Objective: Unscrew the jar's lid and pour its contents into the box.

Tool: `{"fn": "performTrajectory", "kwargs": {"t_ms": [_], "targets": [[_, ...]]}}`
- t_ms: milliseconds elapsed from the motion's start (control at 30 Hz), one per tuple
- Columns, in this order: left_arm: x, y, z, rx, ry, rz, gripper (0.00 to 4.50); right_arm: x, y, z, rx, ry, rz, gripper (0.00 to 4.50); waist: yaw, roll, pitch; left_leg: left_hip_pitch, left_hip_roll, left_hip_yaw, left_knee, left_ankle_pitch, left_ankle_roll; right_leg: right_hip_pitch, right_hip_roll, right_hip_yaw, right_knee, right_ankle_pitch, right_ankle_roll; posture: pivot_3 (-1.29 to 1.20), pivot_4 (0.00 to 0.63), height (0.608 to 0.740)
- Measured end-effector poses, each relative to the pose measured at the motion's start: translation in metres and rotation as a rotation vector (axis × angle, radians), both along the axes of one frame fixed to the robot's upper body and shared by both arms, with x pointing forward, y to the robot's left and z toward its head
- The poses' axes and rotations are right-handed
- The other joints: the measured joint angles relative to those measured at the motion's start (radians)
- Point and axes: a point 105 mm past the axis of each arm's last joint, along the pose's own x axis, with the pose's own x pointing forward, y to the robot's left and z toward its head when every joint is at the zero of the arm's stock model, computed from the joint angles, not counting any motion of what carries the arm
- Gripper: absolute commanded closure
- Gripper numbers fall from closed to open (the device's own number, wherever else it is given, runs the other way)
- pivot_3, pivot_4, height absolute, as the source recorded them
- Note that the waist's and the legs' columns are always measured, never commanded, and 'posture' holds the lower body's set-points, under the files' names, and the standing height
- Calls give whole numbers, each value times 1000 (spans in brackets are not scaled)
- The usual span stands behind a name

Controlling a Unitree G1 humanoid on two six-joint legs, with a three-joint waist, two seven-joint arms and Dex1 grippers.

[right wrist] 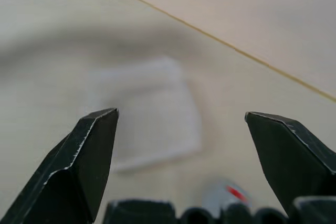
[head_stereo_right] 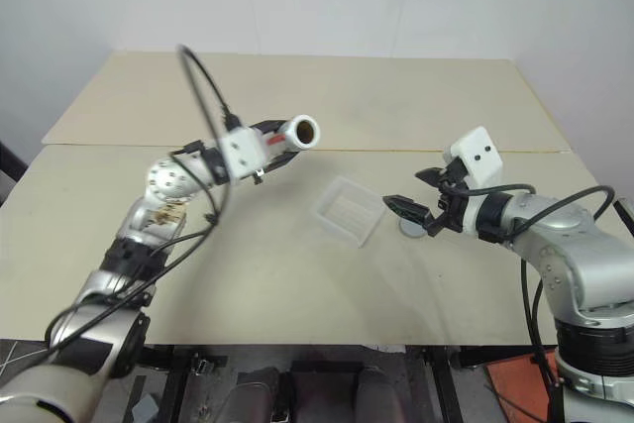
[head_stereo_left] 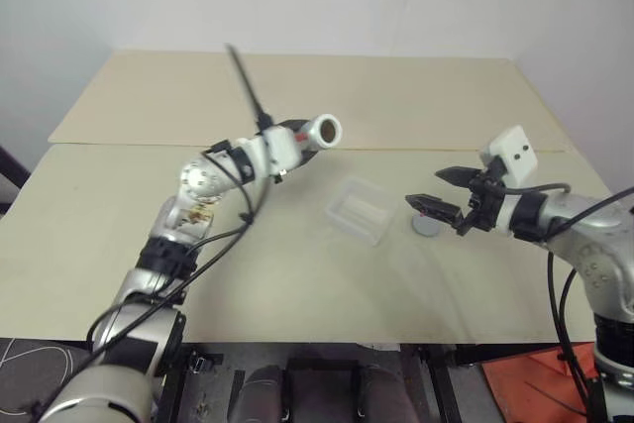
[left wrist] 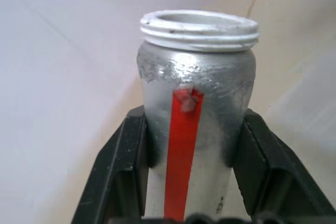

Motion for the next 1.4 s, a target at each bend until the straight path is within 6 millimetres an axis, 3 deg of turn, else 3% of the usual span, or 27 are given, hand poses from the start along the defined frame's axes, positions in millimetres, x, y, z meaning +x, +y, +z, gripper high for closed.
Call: {"fn": "performTrajectory", "kwargs": {"t_ms": [167,300,367,467,833,933,1033,1233,1400], "targets": [[0,-48,19,386,-635,-126,2643,-7,8,5,-44,54,93,31,17,0,0,-6,-1,1,1,-3,5,-1,-2,-1,-5,3,4,0,150,740],[-6,-77,-8,624,-942,-335,2643,-10,7,3,-68,97,120,31,25,0,0,-13,-2,2,5,-4,7,-3,-2,-2,-7,4,8,0,150,740],[-9,-82,-29,696,-980,-417,2643,-10,8,6,-69,97,129,31,25,0,0,-15,-2,3,6,-4,7,-5,-3,-2,-7,4,9,0,150,740],[-7,-83,-45,776,-1010,-468,2643,-11,8,9,-71,91,137,31,25,0,0,-20,-2,3,8,-3,5,-12,-2,-2,-4,4,9,0,150,740],[1,-87,-24,750,-1070,-396,2643,-17,9,13,-24,89,136,31,25,0,0,-22,-2,3,8,-1,2,-13,-3,-2,-4,4,9,0,150,740],[3,-81,-15,660,-977,-343,2643,-16,10,12,-18,87,133,31,25,0,0,-22,-2,3,8,0,1,-14,-3,-2,-3,4,9,0,150,740],[10,-61,-2,435,-722,-203,2643,-13,13,12,5,19,131,31,17,0,0,-22,-1,3,9,0,0,-14,-3,-2,-2,4,9,0,150,740],[26,-2,-14,-128,-30,79,2643,-6,12,16,18,-97,113,31,-3,1,-1,-22,0,4,16,1,-1,-14,-4,-2,3,4,9,0,150,740],[14,34,-18,-579,452,104,2643,-3,8,18,19,-128,126,31,-9,2,-1,-19,0,3,18,1,-1,-13,-3,0,7,4,9,0,150,740]]}}
